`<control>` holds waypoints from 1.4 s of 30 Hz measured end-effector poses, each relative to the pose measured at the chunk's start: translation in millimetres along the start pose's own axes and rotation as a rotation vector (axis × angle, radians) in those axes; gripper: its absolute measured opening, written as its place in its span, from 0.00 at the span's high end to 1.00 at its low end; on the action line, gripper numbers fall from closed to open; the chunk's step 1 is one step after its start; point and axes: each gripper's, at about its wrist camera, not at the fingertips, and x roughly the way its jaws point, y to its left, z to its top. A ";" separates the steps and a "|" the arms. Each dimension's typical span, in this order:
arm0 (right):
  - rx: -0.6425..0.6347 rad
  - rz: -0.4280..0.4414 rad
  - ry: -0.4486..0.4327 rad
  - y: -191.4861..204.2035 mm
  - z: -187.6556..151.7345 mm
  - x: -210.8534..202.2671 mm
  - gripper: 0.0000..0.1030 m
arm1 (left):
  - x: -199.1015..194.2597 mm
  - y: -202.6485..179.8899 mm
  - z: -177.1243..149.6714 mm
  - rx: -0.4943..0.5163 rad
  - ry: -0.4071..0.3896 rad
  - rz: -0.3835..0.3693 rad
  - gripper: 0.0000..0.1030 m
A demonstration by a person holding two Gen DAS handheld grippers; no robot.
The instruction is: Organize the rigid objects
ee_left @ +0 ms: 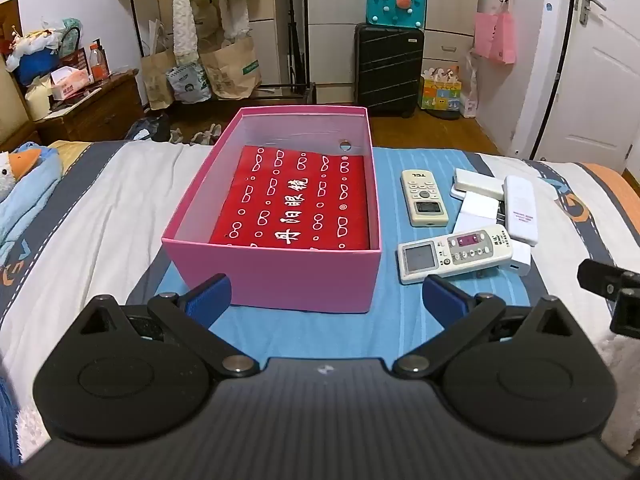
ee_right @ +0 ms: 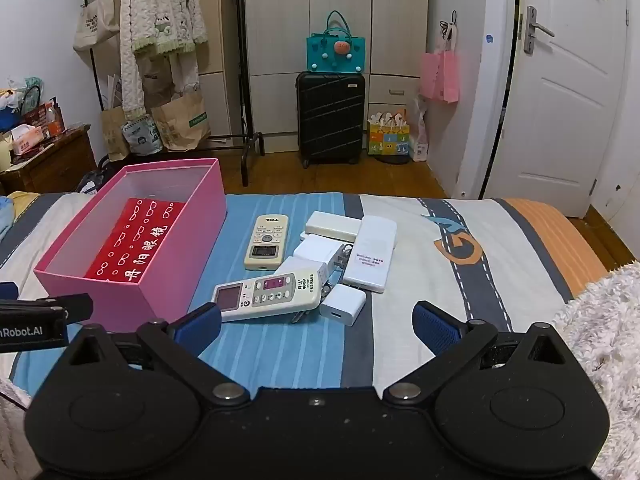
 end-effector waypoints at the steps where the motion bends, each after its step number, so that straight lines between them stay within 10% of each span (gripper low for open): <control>1: 0.001 0.001 0.001 0.2 0.0 -0.2 0.00 | 0.1 0.5 -0.2 0.001 0.000 0.000 0.00; 42: -0.031 0.023 0.018 7.9 -3.4 3.0 0.00 | 2.8 5.9 -11.8 0.000 -0.091 0.060 0.00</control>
